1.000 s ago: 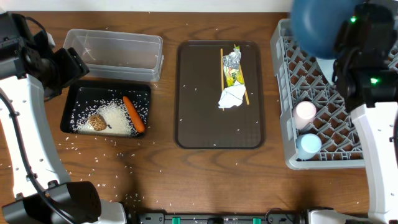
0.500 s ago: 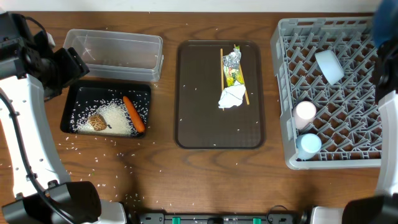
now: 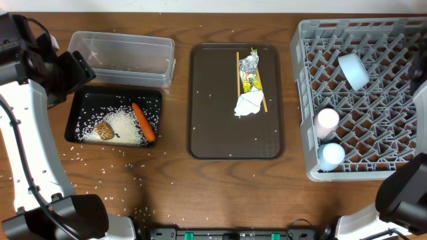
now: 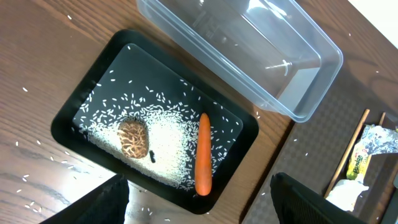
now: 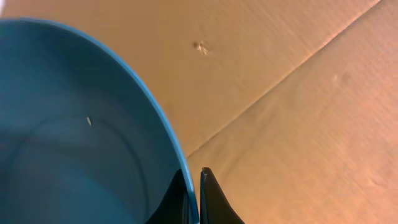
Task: Sort waste into correct bins and load items into the dishwasher rack
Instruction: 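Lower the teal bowl into the rack's right side with the right gripper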
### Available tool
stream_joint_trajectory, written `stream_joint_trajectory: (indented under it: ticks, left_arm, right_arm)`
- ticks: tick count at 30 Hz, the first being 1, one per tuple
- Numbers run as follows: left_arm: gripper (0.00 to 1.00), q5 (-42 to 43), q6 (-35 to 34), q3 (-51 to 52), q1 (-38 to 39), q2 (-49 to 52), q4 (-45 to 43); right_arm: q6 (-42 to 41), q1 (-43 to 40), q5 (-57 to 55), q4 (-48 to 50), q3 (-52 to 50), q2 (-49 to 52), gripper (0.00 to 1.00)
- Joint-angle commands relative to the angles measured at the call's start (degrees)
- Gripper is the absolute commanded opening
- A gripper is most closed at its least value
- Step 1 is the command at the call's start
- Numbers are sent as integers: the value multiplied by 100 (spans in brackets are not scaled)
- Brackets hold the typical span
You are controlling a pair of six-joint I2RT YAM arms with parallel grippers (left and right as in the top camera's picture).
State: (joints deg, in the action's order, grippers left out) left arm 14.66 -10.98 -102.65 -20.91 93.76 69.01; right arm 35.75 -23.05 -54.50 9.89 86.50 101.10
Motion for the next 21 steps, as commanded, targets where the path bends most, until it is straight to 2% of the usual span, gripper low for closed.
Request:
stream_joint_trajectory:
  ticks: [1, 6, 10, 17, 21]
  left_arm:
    - [74, -13, -76, 33, -13, 57, 9]
    - [74, -13, -177, 33, -13, 57, -35]
    - [74, -13, -409, 33, -13, 57, -96]
    - [74, -13, -420, 33, -13, 57, -162]
    - [74, -13, -420, 33, -13, 57, -162]
  right_arm:
    - [168, -304, 83, 221, 83, -57, 1]
    - [487, -758, 1274, 203, 83, 7, 2]
    - [796, -938, 1298, 452, 83, 181, 1]
    - [1147, -1014, 1633, 772, 83, 599, 2]
    - [1690, -1014, 1692, 1130, 83, 970, 1]
